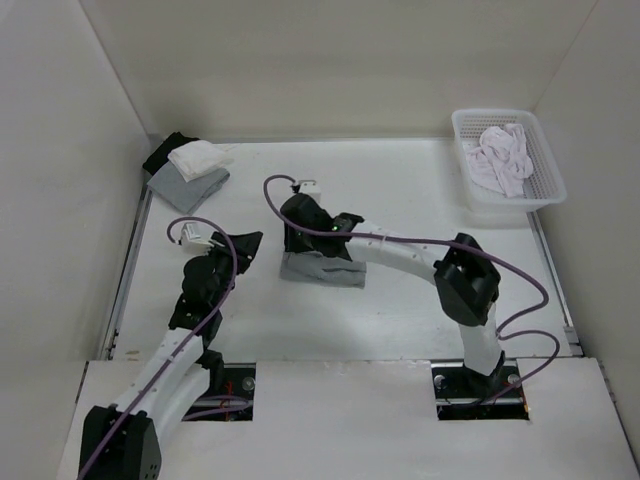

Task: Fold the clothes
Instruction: Fold the tank top

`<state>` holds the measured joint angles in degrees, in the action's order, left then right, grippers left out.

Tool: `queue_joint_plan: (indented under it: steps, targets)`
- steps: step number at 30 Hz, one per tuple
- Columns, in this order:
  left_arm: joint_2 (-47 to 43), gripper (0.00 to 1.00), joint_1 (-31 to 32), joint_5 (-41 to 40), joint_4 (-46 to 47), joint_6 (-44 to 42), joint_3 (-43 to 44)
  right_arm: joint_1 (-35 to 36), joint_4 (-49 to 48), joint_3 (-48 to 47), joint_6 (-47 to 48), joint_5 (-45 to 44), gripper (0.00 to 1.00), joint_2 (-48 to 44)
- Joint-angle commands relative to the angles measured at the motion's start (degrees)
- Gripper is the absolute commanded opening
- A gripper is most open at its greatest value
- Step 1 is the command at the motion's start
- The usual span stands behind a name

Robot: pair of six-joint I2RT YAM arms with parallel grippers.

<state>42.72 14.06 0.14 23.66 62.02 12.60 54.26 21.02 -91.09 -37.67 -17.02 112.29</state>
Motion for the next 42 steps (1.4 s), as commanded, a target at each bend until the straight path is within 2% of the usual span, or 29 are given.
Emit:
queue_joint_plan:
  steps: [1, 3, 6, 8, 11, 13, 15, 18, 19, 23, 27, 42]
  targets:
    - [-2.64, 0.34, -3.55, 3.11, -1.33, 0.73, -0.91, 2.64, 1.76, -4.19, -1.44, -1.18, 0.42, -0.84]
    - [-1.77, 0.34, -4.09, 3.46, -1.6, 0.39, -0.48, 2.82, -0.79, -0.69, -1.35, -0.3, 0.45, -4.6]
    - [2.18, 0.34, -1.2, 2.76, -0.29, -0.49, 0.93, 2.74, -5.45, 7.92, -0.83, -0.3, 0.46, -12.16]
    - [5.6, 0.34, 2.04, 1.1, 1.9, -1.46, 1.98, 0.2, -8.7, 14.77, -1.17, 0.14, 0.35, -16.47]
    - [11.31, 0.33, 8.19, -1.37, 4.9, -3.13, 4.44, -3.31, -9.68, 19.53, -1.09, 3.11, 0.18, -17.28]
    - [14.65, 0.32, 11.71, -2.94, 5.95, -4.18, 5.94, -5.25, -10.12, 20.68, -0.91, 4.96, 0.16, -15.71]
    - [17.91, 0.32, 14.62, -4.79, 7.36, -4.89, 7.0, -6.57, -10.81, 21.3, -0.74, 5.59, 0.2, -13.69]
    - [22.57, 0.32, 16.56, -6.56, 10.34, -5.59, 7.53, -8.16, -15.46, 22.62, -1.18, 6.81, 0.4, -11.92]
    - [24.06, 0.32, 16.82, -6.56, 11.14, -5.59, 7.61, -8.42, -17.13, 22.97, -1.26, 7.78, 0.42, -11.4]
    - [27.94, 0.32, 16.74, -6.47, 12.72, -5.59, 7.7, -9.13, -21.01, 23.76, -3.11, 11.47, 0.43, -9.73]
    - [32.42, 0.31, 16.3, -6.21, 13.25, -5.77, 7.26, -9.48, -22.94, 24.03, -5.22, 14.02, 0.4, -7.09]
    - [38.66, 0.3, 16.48, -5.85, 15.54, -6.21, 5.51, -9.48, -22.07, 24.21, -8.12, 12.27, 0.37, -3.75]
